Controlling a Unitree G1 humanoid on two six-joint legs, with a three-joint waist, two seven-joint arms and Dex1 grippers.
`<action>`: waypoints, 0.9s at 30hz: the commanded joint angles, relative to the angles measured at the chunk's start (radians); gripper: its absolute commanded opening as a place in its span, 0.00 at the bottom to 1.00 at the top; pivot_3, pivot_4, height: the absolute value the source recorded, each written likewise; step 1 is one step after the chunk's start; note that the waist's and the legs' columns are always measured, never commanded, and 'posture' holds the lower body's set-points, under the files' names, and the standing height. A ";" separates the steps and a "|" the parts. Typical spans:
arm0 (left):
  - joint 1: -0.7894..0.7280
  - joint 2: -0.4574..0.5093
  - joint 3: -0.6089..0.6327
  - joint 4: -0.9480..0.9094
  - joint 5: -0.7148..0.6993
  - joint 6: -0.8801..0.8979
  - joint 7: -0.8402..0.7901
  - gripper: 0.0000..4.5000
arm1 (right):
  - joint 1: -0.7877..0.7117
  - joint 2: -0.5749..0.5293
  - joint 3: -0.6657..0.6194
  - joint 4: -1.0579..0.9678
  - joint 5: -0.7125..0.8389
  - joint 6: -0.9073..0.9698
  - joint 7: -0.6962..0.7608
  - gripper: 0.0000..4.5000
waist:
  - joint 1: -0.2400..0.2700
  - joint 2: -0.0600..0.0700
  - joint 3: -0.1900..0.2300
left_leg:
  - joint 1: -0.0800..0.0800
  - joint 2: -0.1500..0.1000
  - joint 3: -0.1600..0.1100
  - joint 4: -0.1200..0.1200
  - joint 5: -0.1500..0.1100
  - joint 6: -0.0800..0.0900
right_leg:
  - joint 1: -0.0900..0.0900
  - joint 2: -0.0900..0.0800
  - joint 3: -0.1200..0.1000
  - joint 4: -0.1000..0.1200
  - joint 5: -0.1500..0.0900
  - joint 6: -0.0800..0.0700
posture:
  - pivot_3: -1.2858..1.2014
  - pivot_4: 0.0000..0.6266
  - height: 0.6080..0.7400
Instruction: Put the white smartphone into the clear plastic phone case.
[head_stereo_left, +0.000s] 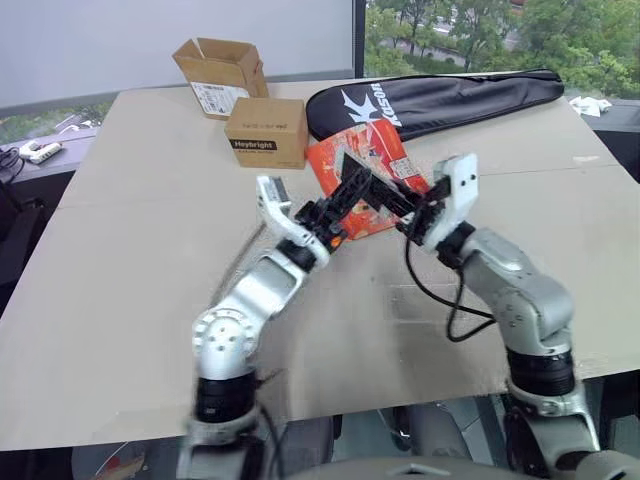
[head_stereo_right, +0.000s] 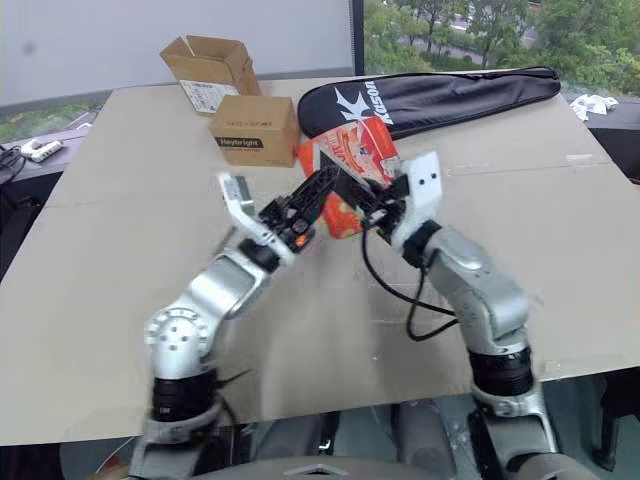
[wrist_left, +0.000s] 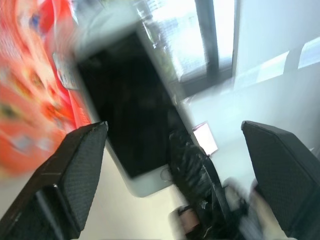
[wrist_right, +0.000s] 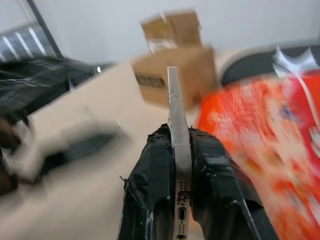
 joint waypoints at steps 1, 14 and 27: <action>0.012 0.186 0.035 -0.052 0.122 0.029 -0.329 0.99 | -0.016 -0.135 -0.132 -0.019 0.203 0.166 0.125 0.00 | -0.005 0.001 0.001 | 0.000 0.000 0.001 0.000 0.000 0.000 | 0.000 0.000 0.001 0.000 0.000 0.000 | 0.52 0.24 1.00; 0.139 0.570 -0.122 0.036 0.764 -0.425 -1.253 0.99 | 0.002 -0.498 -0.174 0.315 0.540 0.640 0.459 0.00 | -0.007 0.002 0.002 | 0.000 0.006 0.013 -0.001 -0.004 0.008 | 0.000 0.000 0.003 -0.003 -0.002 -0.004 | 0.52 0.24 1.00; 0.000 0.394 -0.304 0.272 1.015 -0.679 -1.448 0.99 | -0.064 -0.579 -0.016 0.436 0.408 0.716 0.484 0.00 | -0.009 0.001 0.002 | 0.000 0.009 0.015 0.001 -0.006 0.010 | 0.000 0.000 0.003 -0.003 0.000 0.001 | 0.52 0.24 1.00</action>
